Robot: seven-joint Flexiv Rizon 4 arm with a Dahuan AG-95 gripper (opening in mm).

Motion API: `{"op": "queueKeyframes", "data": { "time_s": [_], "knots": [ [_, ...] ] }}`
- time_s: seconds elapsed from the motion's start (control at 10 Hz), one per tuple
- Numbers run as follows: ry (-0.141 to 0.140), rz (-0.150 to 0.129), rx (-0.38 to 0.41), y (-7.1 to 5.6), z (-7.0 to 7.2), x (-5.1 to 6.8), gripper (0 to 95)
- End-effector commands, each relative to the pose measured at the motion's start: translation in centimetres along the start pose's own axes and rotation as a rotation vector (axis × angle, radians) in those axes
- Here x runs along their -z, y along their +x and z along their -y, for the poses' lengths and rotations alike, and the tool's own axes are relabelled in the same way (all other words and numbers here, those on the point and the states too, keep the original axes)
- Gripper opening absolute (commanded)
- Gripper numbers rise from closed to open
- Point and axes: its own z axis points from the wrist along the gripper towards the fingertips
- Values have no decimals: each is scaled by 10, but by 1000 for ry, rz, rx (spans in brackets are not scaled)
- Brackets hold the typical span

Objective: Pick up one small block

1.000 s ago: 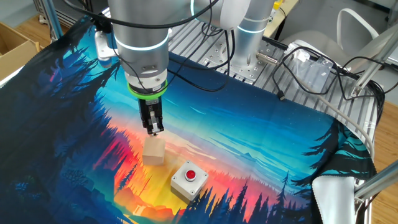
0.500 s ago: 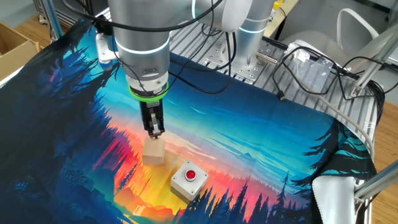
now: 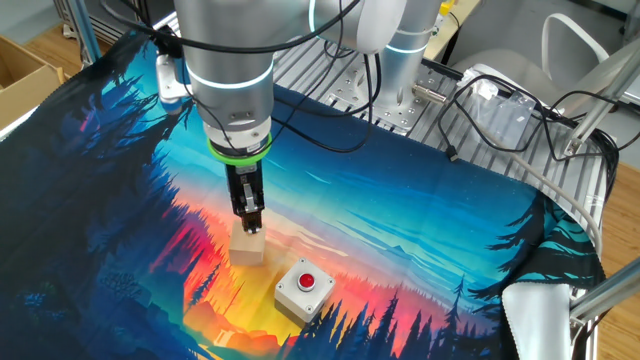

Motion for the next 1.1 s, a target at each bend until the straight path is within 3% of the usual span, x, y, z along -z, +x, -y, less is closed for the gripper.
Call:
{"op": "queueKeyframes", "data": {
  "time_s": [0.1, 0.3, 1.1],
  "knots": [
    [1, 1, 0, -2, -3, -2, 950],
    [3, 3, -30, 0, -14, -1, 950],
    [-8, 23, -10, -10, -18, -26, 950]
  ]
}}
